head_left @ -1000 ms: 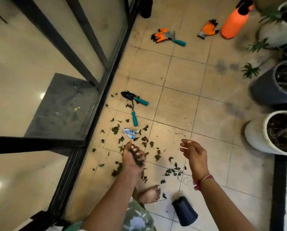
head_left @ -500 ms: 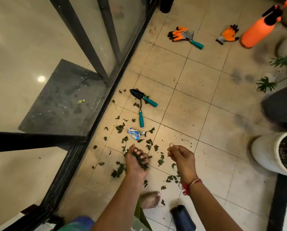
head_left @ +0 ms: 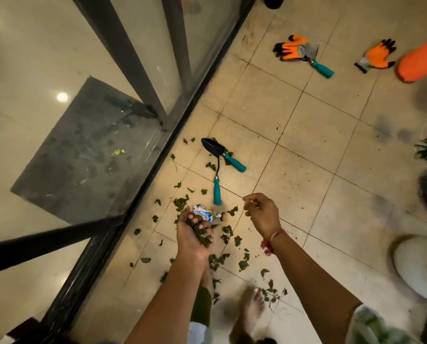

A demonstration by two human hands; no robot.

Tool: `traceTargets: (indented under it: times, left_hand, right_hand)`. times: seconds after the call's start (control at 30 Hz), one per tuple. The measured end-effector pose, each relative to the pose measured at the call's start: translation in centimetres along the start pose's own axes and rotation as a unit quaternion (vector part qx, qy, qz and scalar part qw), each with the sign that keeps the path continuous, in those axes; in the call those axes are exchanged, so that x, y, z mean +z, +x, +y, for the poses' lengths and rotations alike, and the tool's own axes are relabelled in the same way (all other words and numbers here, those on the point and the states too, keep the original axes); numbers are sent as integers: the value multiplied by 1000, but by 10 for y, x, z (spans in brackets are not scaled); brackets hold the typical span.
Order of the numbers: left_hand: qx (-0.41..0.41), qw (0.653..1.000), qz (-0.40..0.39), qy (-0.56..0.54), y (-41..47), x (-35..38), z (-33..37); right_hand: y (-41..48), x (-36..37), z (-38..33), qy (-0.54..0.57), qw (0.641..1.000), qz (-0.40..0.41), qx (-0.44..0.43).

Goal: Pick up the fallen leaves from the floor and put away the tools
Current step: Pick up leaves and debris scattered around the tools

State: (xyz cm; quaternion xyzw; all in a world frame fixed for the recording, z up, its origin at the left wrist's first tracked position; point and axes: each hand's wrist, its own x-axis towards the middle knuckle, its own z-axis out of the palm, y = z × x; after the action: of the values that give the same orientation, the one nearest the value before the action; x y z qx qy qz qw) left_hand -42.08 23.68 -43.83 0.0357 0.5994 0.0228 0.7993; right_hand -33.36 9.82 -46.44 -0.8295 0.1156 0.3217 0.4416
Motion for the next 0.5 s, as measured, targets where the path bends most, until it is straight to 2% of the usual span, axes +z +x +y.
traceTargets:
  times: [0.13,0.27,0.5]
  left_hand:
    - [3,999,15,-38,42,-5,-8]
    - [-9,998,-4,-61,89,-10,-33]
    - [0,996,-21,-88,214,-31,-42]
  right_hand:
    - [56,21,31,-110,991,-61,44]
    - [110,46,77,-222,968,-102,57]
    - [204,109,135,-308,939,-146,-53]
